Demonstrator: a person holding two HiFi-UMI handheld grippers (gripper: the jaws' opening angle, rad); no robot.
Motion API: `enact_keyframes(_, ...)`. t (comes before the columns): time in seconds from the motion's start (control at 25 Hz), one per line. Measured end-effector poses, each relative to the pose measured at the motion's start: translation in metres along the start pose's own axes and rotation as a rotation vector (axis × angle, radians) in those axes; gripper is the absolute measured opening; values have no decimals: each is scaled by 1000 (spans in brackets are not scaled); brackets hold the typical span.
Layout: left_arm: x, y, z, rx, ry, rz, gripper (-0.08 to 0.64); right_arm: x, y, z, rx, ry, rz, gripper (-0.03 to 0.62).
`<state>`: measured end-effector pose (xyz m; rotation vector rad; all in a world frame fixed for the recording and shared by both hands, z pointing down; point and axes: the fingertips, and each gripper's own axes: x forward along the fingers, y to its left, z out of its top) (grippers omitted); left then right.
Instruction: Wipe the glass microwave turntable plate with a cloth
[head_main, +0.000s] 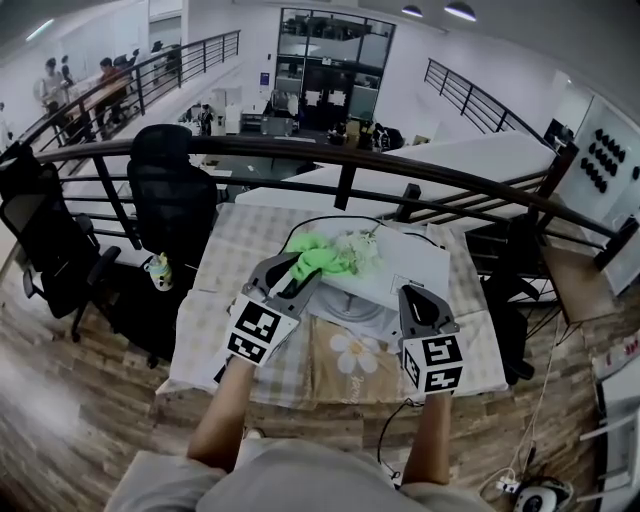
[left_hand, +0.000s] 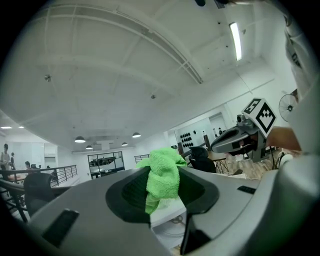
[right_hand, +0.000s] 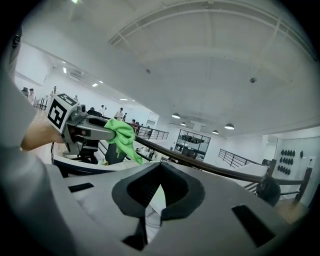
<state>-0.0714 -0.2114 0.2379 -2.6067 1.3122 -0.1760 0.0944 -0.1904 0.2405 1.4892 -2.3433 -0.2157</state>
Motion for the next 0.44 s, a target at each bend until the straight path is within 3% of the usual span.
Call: enact_keyframes(0.44, -1, -4, -3, 32, 0, -10, 158, 1, 2, 4, -29, 4, -20, 12)
